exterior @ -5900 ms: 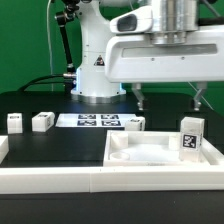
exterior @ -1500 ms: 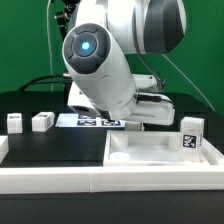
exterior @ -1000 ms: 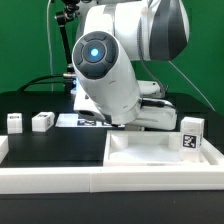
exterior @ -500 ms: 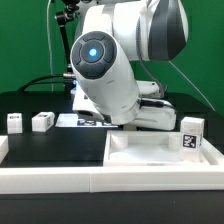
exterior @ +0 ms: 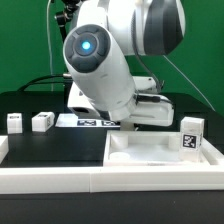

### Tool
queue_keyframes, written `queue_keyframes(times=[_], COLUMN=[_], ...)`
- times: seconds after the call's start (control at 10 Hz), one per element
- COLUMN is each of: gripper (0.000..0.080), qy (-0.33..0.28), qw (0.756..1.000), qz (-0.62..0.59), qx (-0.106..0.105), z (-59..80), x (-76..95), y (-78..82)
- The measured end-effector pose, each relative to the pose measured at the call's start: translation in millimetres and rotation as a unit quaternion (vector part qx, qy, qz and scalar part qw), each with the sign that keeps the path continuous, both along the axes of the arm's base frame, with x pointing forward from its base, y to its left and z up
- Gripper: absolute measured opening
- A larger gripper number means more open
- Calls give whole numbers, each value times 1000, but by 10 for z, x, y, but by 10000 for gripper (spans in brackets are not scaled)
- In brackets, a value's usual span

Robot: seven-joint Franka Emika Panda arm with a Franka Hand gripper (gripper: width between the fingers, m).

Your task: Assemble square table

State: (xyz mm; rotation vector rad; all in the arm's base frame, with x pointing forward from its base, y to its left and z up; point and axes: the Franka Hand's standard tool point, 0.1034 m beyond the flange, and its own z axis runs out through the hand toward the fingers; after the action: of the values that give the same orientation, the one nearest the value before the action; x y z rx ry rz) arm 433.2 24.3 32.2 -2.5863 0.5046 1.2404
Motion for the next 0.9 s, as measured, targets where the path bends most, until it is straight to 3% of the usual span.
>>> queue_keyframes(times=[0.2,0.3,0.6,0.7,0.8,0.9], gripper=[290,290,290,290,290,291], qy=[-4,-9,-23,-60,-102,-127], qw=[1000,1000,1000,998,995,992], qz=[3,1,0,-2,-2,5], qx=[23,26,19,4,-8,-3], z=[273,342,283,244,282,387], x=[217,320,338,436,480,510], y=[-177,-240,-243,-260,-274,-322])
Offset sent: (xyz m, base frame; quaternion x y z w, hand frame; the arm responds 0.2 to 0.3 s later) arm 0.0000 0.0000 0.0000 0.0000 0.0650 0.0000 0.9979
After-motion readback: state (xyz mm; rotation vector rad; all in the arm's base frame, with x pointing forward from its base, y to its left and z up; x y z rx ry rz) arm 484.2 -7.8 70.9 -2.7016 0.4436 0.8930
